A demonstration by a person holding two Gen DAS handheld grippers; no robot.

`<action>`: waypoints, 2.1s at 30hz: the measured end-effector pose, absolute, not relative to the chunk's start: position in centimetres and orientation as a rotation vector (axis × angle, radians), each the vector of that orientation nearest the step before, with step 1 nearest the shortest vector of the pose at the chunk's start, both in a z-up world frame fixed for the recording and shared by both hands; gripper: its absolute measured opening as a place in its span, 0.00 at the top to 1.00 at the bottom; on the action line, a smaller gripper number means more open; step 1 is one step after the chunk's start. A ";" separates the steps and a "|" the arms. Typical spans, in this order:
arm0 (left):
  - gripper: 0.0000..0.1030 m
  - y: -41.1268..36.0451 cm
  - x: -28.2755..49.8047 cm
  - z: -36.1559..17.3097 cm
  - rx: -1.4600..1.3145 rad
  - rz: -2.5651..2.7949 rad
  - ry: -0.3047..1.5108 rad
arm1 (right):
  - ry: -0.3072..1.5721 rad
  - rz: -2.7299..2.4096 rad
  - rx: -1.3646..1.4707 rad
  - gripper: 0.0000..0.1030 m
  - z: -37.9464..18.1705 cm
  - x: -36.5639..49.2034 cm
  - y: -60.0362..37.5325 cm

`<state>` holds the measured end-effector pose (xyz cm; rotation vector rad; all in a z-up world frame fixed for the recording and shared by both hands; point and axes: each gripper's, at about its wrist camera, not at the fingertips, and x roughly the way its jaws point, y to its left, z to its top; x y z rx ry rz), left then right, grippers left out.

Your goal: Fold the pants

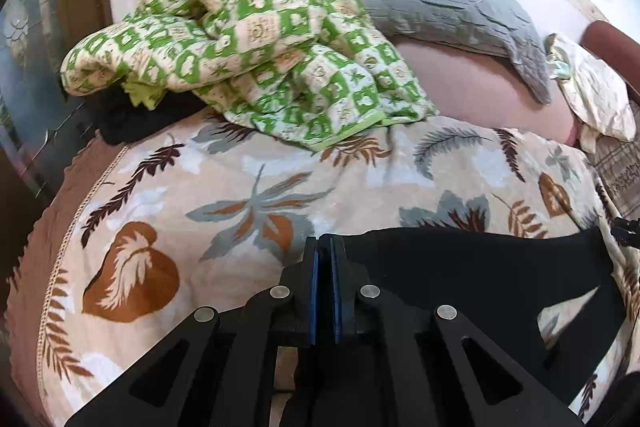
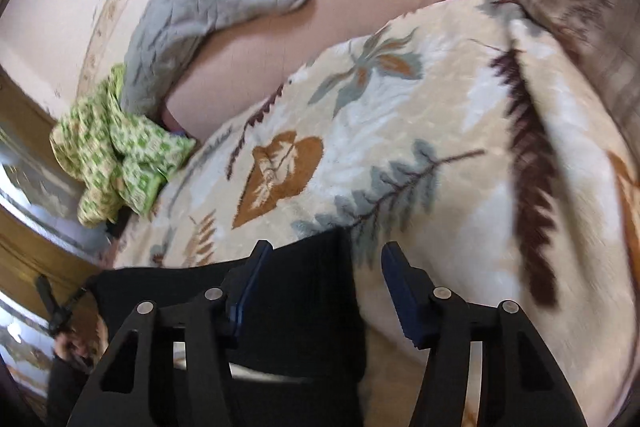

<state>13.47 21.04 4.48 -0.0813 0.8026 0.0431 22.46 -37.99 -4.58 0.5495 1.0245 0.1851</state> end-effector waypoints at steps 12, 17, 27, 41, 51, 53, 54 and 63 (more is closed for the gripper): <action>0.97 22.1 15.3 3.6 -0.106 0.049 0.835 | 1.122 0.260 0.265 0.95 -6.6 25.5 -33.8; 0.96 22.6 14.9 5.1 -0.114 0.054 0.769 | 0.924 0.272 0.191 0.96 -1.2 24.5 -33.5; 0.96 20.4 8.0 4.8 0.028 -0.047 0.712 | 0.885 0.354 0.002 0.96 -0.5 18.0 -30.7; 0.66 25.9 -5.9 -1.1 -0.274 -0.030 0.835 | 0.957 0.399 -0.230 0.82 -4.5 4.3 -31.1; 0.44 31.4 -11.2 -2.1 -1.148 -0.143 0.696 | 0.877 0.272 -0.155 0.52 0.2 0.9 -31.4; 0.44 31.5 -10.5 -3.4 -1.296 -0.167 0.707 | 0.860 0.256 -0.112 0.50 1.1 0.6 -31.0; 0.44 31.4 -10.1 -3.7 -1.315 -0.167 0.715 | 0.850 0.268 -0.086 0.50 1.5 0.3 -30.6; 0.96 31.8 -8.3 -5.4 -1.257 0.014 0.826 | 0.888 0.272 0.029 0.43 3.3 -0.4 -29.8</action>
